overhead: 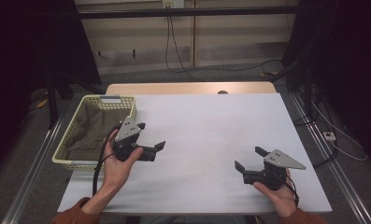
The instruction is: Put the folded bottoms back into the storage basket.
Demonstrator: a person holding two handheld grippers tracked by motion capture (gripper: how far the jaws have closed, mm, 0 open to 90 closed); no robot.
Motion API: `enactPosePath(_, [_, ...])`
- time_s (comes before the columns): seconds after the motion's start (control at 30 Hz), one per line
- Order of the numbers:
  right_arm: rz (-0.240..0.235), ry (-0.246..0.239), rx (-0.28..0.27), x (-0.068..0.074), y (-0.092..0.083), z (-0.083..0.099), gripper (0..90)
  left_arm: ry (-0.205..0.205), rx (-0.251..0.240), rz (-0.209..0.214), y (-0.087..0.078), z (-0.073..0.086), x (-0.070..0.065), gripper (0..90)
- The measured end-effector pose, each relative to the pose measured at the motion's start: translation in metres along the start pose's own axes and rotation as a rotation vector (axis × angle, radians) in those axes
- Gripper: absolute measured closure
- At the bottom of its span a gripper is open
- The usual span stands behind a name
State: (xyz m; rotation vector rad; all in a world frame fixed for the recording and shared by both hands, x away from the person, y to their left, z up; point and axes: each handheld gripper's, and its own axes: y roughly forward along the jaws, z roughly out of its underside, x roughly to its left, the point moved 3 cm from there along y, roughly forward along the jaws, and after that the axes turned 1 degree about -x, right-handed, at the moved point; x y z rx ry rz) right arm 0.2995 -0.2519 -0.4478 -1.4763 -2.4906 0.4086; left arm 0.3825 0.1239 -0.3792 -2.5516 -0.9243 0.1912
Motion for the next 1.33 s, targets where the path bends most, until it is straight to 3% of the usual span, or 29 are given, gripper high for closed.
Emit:
enactPosePath(0.23, [-0.003,-0.003,-0.002,0.0,-0.001,0.0,6.9,0.002,0.037,0.021,0.018,0.019,-0.012,6.0])
enactPosePath(0.33, [-0.001,-0.004,-0.002,0.0,-0.002,0.0,6.9,-0.029,0.013,0.025,0.021,0.029,-0.019,6.1])
enactPosePath(0.4, [0.0,-0.005,-0.002,0.0,-0.002,0.0,6.9,-0.033,0.047,0.032,0.023,0.034,-0.025,6.2])
enactPosePath(0.47, [0.0,-0.003,-0.001,0.0,-0.002,0.001,6.9,-0.056,0.04,0.056,0.023,0.036,-0.027,6.2])
enactPosePath(0.7, [0.0,-0.004,-0.001,0.0,-0.002,0.001,6.9,-0.054,0.072,0.002,0.02,0.053,-0.02,6.4])
enactPosePath(0.77, [0.001,-0.001,-0.001,0.0,-0.002,0.001,6.9,-0.072,0.082,0.021,0.02,0.06,-0.018,6.3])
enactPosePath(0.8, [0.002,-0.005,-0.002,0.0,-0.003,0.0,6.9,-0.065,0.08,0.024,0.019,0.062,-0.017,6.3])
enactPosePath(0.9, [0.001,-0.013,-0.005,0.001,-0.003,0.0,6.9,-0.004,0.068,-0.024,0.015,0.064,-0.015,6.1])
enactPosePath(0.97, [0.001,-0.015,-0.008,0.002,-0.003,-0.001,6.9,-0.018,0.054,-0.007,0.014,0.064,-0.015,6.0])
enactPosePath(1.07, [0.0,-0.015,-0.009,0.001,-0.004,-0.001,6.9,-0.002,0.067,-0.015,0.016,0.067,-0.018,6.0])
enactPosePath(1.23, [-0.003,-0.015,-0.009,0.001,-0.004,-0.001,6.9,-0.036,0.076,0.002,0.019,0.069,-0.018,6.0])
enactPosePath(1.33, [-0.002,-0.011,-0.008,0.002,-0.004,-0.001,6.9,-0.043,0.076,-0.01,0.019,0.068,-0.017,6.0])
